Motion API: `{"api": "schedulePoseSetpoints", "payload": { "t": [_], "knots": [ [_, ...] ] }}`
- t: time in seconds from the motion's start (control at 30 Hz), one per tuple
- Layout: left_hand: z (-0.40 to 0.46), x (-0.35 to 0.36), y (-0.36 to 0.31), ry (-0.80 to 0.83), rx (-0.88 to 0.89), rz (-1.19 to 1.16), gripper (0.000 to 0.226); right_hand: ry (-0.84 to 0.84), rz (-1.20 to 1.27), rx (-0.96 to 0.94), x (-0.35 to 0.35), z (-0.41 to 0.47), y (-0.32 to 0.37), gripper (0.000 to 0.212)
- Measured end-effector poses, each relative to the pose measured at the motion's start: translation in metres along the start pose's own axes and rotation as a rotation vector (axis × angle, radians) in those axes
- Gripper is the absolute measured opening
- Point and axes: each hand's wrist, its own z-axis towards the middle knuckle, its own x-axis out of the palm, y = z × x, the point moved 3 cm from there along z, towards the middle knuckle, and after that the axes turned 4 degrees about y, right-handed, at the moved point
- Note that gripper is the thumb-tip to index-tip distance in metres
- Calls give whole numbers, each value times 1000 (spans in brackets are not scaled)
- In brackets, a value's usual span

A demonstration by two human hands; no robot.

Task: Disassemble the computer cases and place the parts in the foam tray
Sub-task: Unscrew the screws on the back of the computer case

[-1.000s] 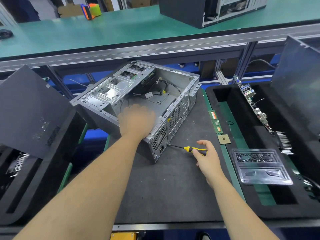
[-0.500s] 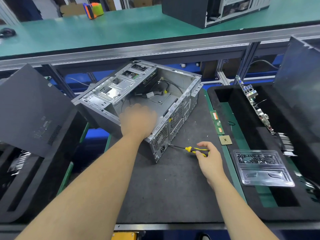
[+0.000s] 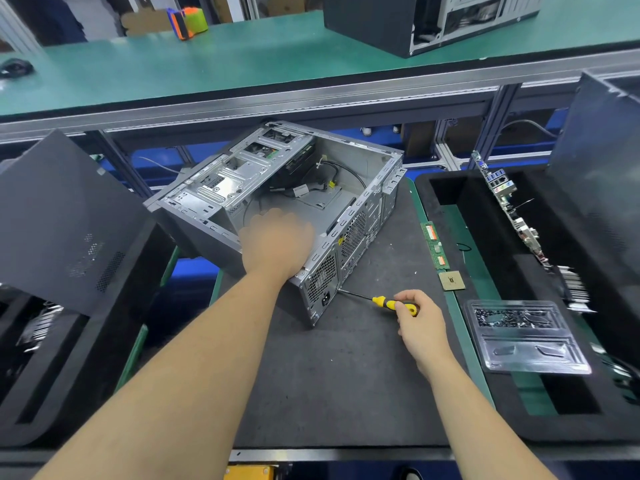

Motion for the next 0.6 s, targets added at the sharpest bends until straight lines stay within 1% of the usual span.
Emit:
{"api": "schedulePoseSetpoints", "payload": {
  "t": [0.1, 0.17, 0.2, 0.27, 0.3, 0.37, 0.4, 0.47, 0.57, 0.6],
  "knots": [
    [0, 0, 0, 5, -1, -3, 48, 8, 63, -28, -1, -2, 2, 31],
    [1, 0, 0, 7, 0, -1, 49, 22, 129, -15, 0, -1, 0, 33],
    [1, 0, 0, 8, 1, -1, 49, 24, 143, -5, 1, -1, 0, 28],
    [1, 0, 0, 5, 2, 1, 49, 13, 114, 44, 2, 2, -1, 8],
    [1, 0, 0, 3, 3, 3, 49, 11, 83, 81, 3, 3, -1, 7],
    [1, 0, 1, 3, 2, 5, 49, 26, 41, 152, 4, 5, -6, 28],
    [1, 1, 1, 2, 2, 7, 50, 33, 39, 171, 4, 5, -8, 31],
    [1, 1, 1, -2, 4, 11, 50, 34, 24, 147, 3, 5, -10, 27],
    [1, 0, 1, -1, 0, 15, 50, 7, -27, 25, 1, 2, -6, 14],
    [1, 0, 1, 0, -1, 18, 50, -2, -42, -5, 2, 1, -4, 14]
  ]
}}
